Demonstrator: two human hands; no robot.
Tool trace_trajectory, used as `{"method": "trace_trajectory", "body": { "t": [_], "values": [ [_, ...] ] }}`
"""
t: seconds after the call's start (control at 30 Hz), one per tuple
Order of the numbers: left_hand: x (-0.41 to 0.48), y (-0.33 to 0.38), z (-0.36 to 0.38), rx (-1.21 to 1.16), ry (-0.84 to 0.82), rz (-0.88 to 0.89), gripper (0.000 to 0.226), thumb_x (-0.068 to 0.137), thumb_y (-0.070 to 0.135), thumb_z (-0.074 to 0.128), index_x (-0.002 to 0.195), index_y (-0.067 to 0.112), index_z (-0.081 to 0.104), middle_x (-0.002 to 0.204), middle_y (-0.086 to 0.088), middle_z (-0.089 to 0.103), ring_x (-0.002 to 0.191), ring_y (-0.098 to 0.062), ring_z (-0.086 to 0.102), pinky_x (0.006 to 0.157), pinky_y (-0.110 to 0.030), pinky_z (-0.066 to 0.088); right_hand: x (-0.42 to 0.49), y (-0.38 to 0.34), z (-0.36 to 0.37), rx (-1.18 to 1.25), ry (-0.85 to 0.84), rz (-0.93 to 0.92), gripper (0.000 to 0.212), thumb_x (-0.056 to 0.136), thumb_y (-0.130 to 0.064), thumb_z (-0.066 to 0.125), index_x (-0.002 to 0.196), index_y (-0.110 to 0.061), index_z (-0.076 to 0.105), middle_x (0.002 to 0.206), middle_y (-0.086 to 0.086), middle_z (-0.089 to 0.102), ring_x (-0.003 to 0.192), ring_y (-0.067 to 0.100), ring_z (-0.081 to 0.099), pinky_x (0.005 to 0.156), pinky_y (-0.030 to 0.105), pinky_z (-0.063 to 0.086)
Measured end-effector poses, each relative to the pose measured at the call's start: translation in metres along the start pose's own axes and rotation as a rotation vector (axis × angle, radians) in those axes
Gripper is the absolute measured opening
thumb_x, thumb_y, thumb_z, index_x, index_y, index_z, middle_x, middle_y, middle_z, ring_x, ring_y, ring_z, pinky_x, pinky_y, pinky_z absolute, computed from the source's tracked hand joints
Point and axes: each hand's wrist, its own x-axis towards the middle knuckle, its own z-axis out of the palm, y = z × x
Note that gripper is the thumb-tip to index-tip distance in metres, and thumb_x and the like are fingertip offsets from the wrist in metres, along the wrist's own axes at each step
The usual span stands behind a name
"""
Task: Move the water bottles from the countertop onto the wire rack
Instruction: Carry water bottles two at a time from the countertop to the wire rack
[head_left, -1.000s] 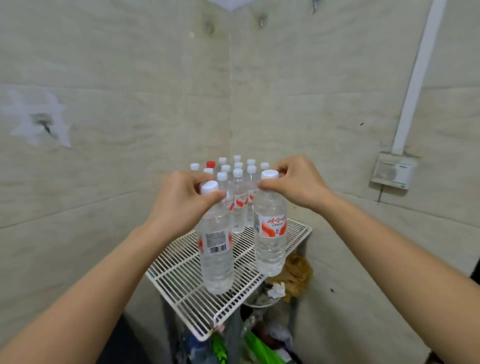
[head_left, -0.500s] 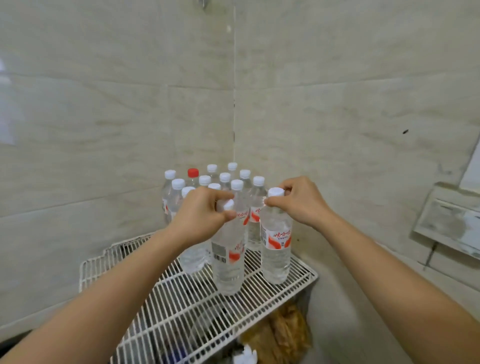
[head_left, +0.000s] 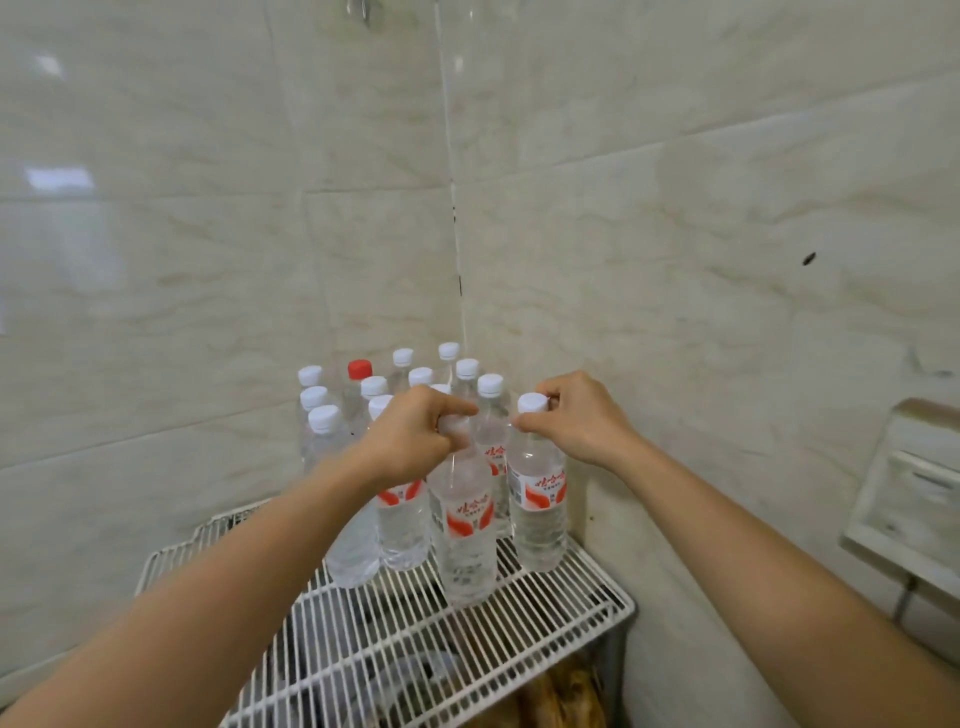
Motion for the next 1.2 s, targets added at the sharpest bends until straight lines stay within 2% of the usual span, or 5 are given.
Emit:
{"method": "trace_trajectory", "body": {
  "t": [0.27,0.63,0.8,0.93,1.2],
  "values": [
    [0.008,-0.004,0.000,-0.014,-0.026,-0.008,0.040,0.086,0.003,0.062,0.125,0.012,0.060,0.124,-0.006,0.064,0.114,-0.016,0.058,0.086,-0.020,0.043,0.003,0.001,0.005,0.080,-0.047,-0.037,0.024,0.078,-0.025,0.075,0.082,-0.002,0.071,0.068,0.002,0.064,0.062,0.013,0.056,0.056,0.028,0.040],
    [0.009,-0.004,0.009,-0.076,0.050,-0.066,0.039,0.085,0.002,0.061,0.123,0.013,0.061,0.121,-0.009,0.066,0.106,-0.019,0.061,0.085,-0.025,0.047,0.003,-0.008,0.019,0.089,-0.027,-0.052,0.037,0.080,-0.023,0.075,0.053,-0.018,0.049,0.050,-0.007,0.044,0.048,0.008,0.040,0.047,0.023,0.029],
    [0.011,-0.003,0.013,-0.127,0.088,-0.066,0.039,0.085,-0.001,0.060,0.123,0.011,0.061,0.120,-0.009,0.066,0.100,-0.014,0.060,0.080,-0.021,0.046,0.006,-0.009,0.014,0.066,-0.054,-0.045,0.027,0.080,-0.026,0.076,0.064,-0.012,0.060,0.052,-0.007,0.048,0.048,0.006,0.041,0.045,0.020,0.030],
    [0.011,-0.004,0.014,-0.142,0.103,-0.060,0.044,0.084,-0.001,0.061,0.127,0.009,0.057,0.122,-0.008,0.065,0.107,-0.017,0.060,0.083,-0.022,0.044,0.006,-0.007,0.011,0.068,-0.091,-0.080,0.026,0.082,-0.024,0.073,0.066,-0.011,0.057,0.054,-0.006,0.047,0.048,0.006,0.041,0.037,0.010,0.030],
    [0.004,-0.010,0.017,-0.197,0.124,-0.116,0.046,0.088,0.007,0.060,0.133,0.008,0.051,0.134,-0.008,0.056,0.122,-0.019,0.053,0.096,-0.027,0.044,0.004,-0.006,0.013,0.038,-0.140,-0.129,0.029,0.087,-0.024,0.067,0.064,-0.018,0.052,0.060,-0.009,0.048,0.057,0.006,0.044,0.052,0.021,0.031]
  ]
}}
